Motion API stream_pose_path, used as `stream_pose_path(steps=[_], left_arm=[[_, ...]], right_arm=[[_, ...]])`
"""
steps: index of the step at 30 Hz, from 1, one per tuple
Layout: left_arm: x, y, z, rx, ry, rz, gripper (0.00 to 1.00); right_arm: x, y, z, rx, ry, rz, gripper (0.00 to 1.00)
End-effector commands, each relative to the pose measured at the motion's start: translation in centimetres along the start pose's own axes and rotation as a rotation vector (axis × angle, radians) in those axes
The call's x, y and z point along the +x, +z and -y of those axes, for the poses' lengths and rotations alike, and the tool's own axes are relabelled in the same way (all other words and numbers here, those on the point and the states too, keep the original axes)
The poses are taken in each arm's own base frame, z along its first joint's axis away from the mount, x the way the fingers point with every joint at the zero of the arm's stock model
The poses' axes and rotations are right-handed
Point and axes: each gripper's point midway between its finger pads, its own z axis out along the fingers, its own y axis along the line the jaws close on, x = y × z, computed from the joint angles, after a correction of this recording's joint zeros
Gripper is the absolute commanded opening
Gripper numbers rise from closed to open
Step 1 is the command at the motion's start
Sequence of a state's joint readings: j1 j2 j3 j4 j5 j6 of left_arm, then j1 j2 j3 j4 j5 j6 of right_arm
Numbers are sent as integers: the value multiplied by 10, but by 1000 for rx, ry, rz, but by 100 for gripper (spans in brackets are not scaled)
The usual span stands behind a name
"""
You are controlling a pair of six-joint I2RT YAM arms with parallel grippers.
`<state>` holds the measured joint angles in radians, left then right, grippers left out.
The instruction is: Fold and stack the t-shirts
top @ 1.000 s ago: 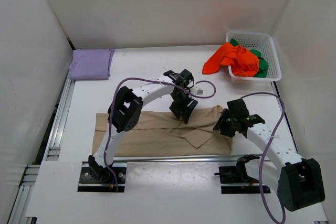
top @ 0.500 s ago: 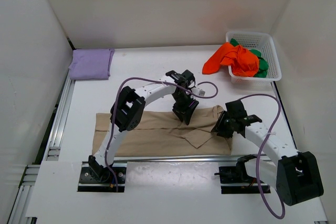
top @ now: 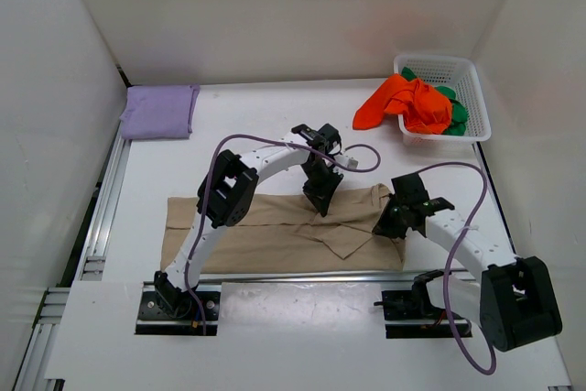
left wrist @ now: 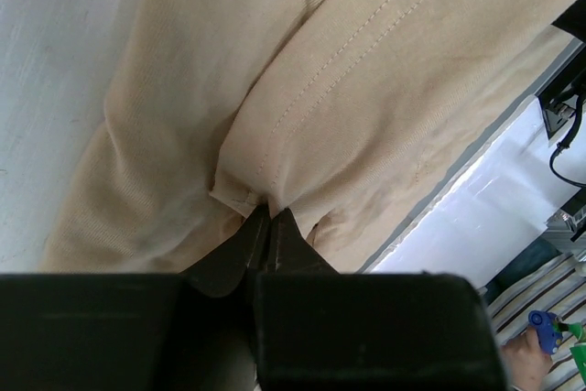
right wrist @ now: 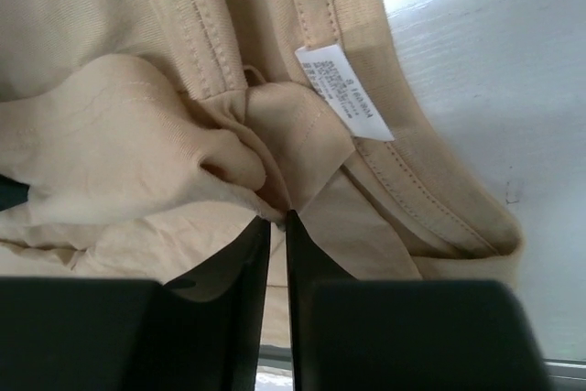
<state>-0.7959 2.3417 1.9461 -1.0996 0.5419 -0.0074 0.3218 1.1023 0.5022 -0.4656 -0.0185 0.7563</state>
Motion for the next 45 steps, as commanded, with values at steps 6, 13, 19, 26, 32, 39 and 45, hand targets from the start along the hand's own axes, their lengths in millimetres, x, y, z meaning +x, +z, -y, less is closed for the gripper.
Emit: stream_pose_path(steps=[6,13,19,26,32,39,45], left_arm=[[-17,-29,13,-13,55,89,11],[-20,-37,5,-26,42,107,15],[-22,-39,1,-28,38,120,13],[-37,-63,-2,-68,61,204,10],[-40,-62,-17,-143,59,217,10],[-38,-50,-33,-189,41,192,12],[-41,-55,-41,-242,41,205,67]], right_arm=[[-17,-3,-13,-25,-11,47,40],[-23,-1,-19,-47,-36,56,40],[-24,3,-20,-48,-36,57,18],[-20,-12,-21,-55,-36,49,0],[-11,-33,-21,-72,-81,3,0],[1,-30,-16,-65,-102,-71,0],[-10,-29,-17,-42,-102,-94,23]])
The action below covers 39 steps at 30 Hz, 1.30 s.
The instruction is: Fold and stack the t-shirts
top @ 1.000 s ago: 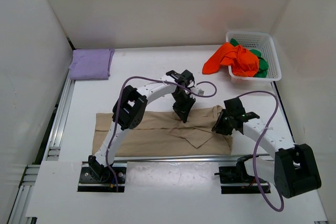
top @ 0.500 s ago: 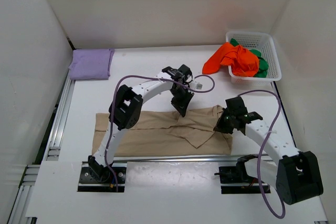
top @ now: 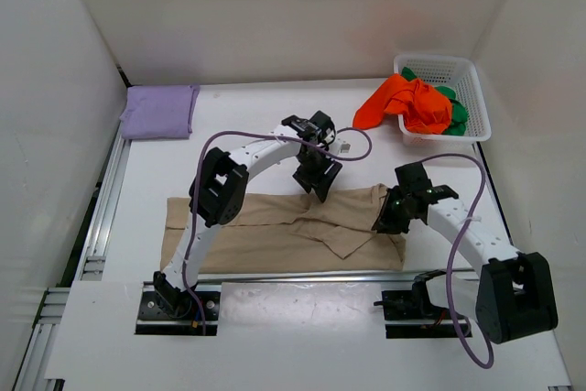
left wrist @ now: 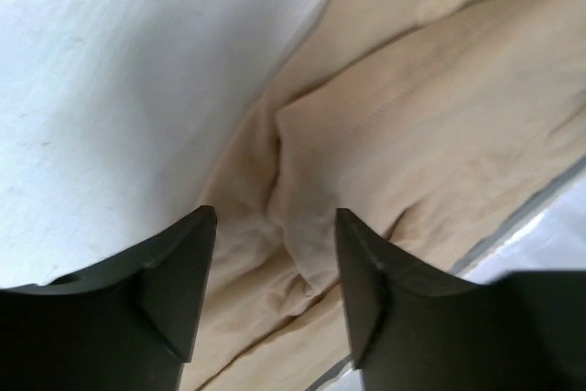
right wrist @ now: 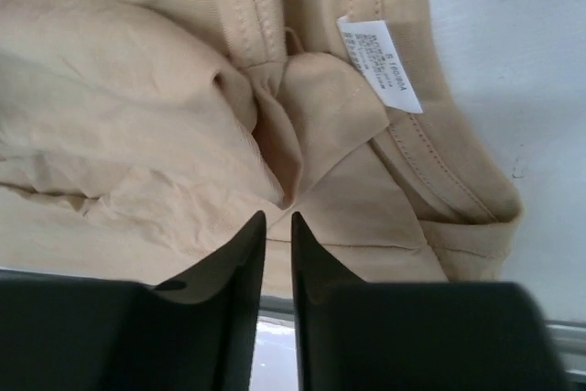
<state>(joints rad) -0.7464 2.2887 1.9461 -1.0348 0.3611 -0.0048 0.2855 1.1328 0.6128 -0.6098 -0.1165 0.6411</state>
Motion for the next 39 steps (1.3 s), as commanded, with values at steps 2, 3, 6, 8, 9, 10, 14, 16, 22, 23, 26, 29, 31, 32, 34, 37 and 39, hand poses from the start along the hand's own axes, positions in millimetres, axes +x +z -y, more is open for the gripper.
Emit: stream_pose_path(steps=[2,3,6,8,9,10,14,16,22,23,26,29,31,32,34,37,39], left_arm=[[-14,-33,-3,-75,25,77,71],[-14,-58,-3,-90,22,112,75],[10,-114,-23,-144,-46,159,80],[46,-141,-59,-206,-159,135,80],[58,-171,-72,-278,-190,183,80],[87,-180,-102,-321,-289,166,80],[180,-220,-150,-419,-565,174,80],[225,-234,-167,-517,-680,197,78],[330,-177,-168,-621,-830,68,78],[334,-176,-176,-638,-862,98,78],[333,-185,-193,-674,-907,178,78],[329,-196,-208,-683,-948,222,78],[325,-196,-215,-657,-962,219,74],[323,-193,-213,-620,-971,217,72],[320,-186,-211,-563,-979,193,71],[320,-175,-209,-495,-1000,157,68],[321,-169,-212,-484,-1007,138,68]], right_arm=[[-12,-9,-6,1,-36,5,26],[-19,-13,-8,-6,-30,22,28],[-25,-19,-9,1,-47,34,36],[-26,-22,-3,26,-46,33,37],[-30,-24,-4,23,-50,43,37],[-29,-24,0,41,-58,40,39],[-34,-29,-3,39,-52,61,42],[-35,-29,-7,18,-44,63,44],[-27,-13,-10,-20,9,29,45],[-20,-9,-10,-25,16,11,45],[-20,-7,-10,-39,22,31,45],[-17,-6,-12,-54,31,20,45],[-12,-2,-10,-52,24,10,44],[-13,-2,-12,-65,22,11,44],[-11,1,-11,-60,33,4,44],[-15,4,-12,-59,40,17,44],[-16,5,-12,-60,40,18,44]])
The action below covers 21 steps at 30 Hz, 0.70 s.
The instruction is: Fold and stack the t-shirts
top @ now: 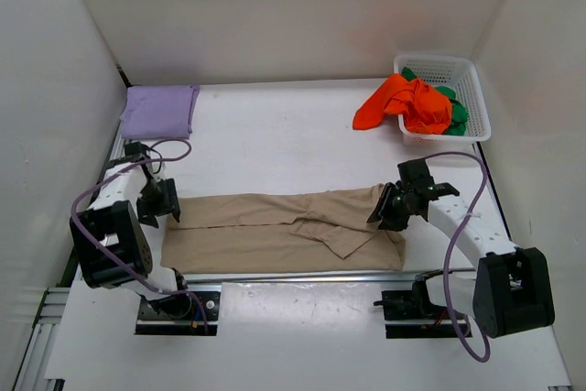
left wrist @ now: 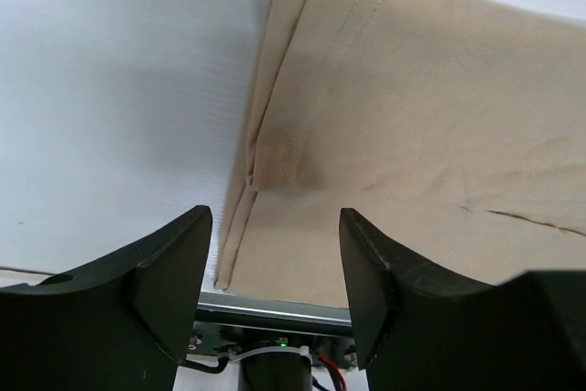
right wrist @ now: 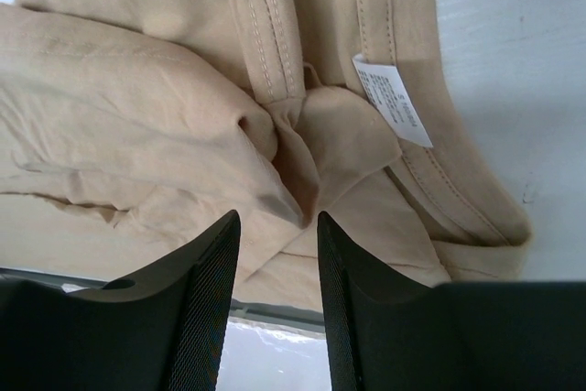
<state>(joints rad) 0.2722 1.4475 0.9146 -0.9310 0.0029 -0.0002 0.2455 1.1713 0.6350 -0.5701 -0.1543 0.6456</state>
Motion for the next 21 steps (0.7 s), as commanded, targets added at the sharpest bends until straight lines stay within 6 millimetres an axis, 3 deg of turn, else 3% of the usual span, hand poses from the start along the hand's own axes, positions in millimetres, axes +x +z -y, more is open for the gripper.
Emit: stream_pose_path(steps=[1,5,14,20,21], left_arm=[[-9,2,4,37,-10,8,68],[-11,11,-2,0,-10,-6,64],[-10,18,-5,-18,-10,-29,35],[-6,24,-5,-18,-10,-47,35],[-10,22,-5,-18,-10,-36,43]], right_arm=[[-1,6,-4,-18,6,-1,44],[-3,10,-4,-16,7,-3,44],[0,15,-3,-16,9,-18,44],[3,20,-7,-25,1,-35,44],[4,21,-6,-19,3,-42,44]])
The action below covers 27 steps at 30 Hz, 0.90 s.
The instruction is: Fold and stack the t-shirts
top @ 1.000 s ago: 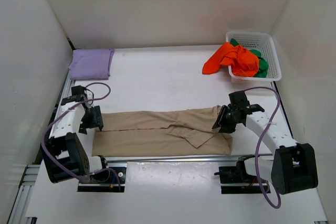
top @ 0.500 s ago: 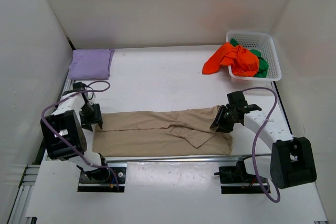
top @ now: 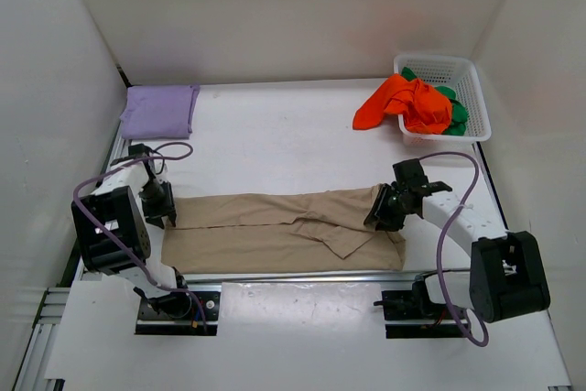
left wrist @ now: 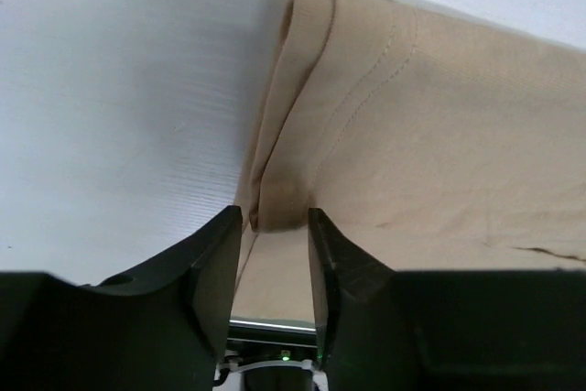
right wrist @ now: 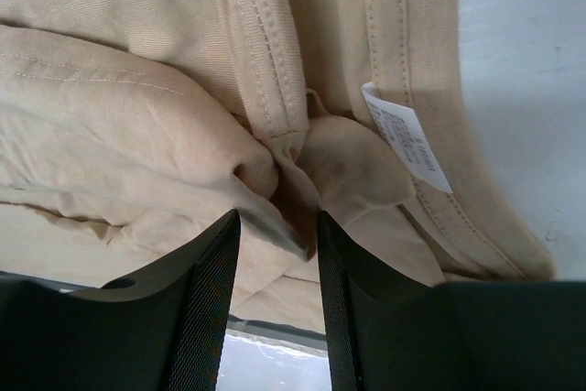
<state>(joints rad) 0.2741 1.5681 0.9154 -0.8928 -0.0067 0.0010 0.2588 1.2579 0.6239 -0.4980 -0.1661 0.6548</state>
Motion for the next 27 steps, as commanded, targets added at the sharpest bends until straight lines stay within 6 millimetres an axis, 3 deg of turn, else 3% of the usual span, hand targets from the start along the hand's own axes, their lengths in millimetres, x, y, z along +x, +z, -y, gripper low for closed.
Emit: stream_pose_path(steps=[1,4,7,11,16,21,24,25,27], left_arm=[[-13,-4,-1,3,-9,45,47],[-13,-4,2,23,-9,45,53],[-15,-2,5,24,2,44,51],[-18,3,6,4,20,45,42],[-16,5,6,-6,30,35,14],[-17,5,5,-15,30,35,11],[-14,5,5,-15,30,37,11],[-15,3,5,-15,30,46,11],[-15,3,5,-15,30,46,11]], right_arm=[[0,3,-10,-35,-12,1,44],[-1,5,-11,-23,-18,-5,44],[2,9,-8,-8,-12,-24,44],[-2,10,-11,-14,-15,-16,44],[0,13,-8,-1,-10,-30,44],[8,15,5,48,8,-48,44],[10,16,10,68,3,-57,37],[13,17,12,73,5,-64,25],[15,17,14,79,-2,-72,12]])
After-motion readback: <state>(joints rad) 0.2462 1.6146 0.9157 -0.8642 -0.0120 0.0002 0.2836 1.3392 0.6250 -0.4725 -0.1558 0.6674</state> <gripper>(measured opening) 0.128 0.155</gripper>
